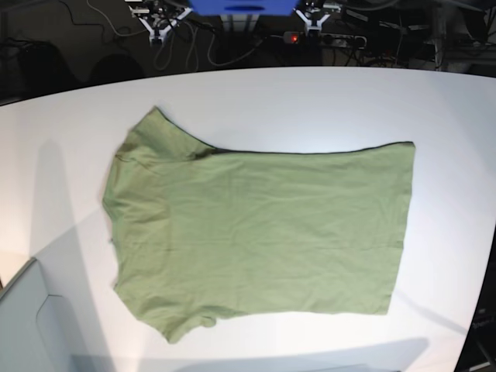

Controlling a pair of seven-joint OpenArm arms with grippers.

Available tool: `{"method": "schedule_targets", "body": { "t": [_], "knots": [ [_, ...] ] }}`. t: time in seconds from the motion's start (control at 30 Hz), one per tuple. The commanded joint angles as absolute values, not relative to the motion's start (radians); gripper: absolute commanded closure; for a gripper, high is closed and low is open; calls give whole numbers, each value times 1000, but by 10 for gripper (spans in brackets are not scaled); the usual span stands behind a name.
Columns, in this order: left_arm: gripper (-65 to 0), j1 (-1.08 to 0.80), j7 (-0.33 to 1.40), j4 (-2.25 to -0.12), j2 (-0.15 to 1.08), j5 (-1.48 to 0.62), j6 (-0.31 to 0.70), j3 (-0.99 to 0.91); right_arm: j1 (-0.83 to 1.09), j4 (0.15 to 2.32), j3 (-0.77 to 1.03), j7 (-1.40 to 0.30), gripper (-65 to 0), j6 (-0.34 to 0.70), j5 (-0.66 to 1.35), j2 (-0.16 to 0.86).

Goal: Fold the T-shirt properly
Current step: 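Move both grippers out from rest toward the shirt's collar edge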

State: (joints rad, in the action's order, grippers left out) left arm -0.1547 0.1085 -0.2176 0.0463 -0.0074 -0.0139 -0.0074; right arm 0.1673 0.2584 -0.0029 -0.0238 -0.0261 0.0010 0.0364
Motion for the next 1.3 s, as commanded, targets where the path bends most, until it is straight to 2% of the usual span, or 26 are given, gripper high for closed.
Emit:
{"method": "schedule_targets", "body": {
  "t": [0.0, 0.17, 0.8, 0.93, 1.1, 1.27],
  "knots": [
    [-1, -159, 111, -226, 50, -7, -8, -7, 185, 265, -4, -31, -2, -4, -2, 42],
    [-1, -170, 111, -305, 54, -7, -8, -7, 182, 265, -4, -31, -2, -4, -2, 39],
    [0, -186, 111, -318, 97, -7, -4, -8, 176, 271, -5, -22, -1, -2, -2, 58],
    [0, -283, 111, -449, 99, -7, -4, -8, 203, 286, -5, -19, -1, 1, -2, 61],
    [0, -460, 114, -720, 104, -7, -4, -8, 378, 593, -5, -41, -1, -2, -2, 96],
    [0, -575, 124, -915, 122, -7, -2, -65, 521, 891, -1, -145, -1, -2, -1, 133]
  ]
}}
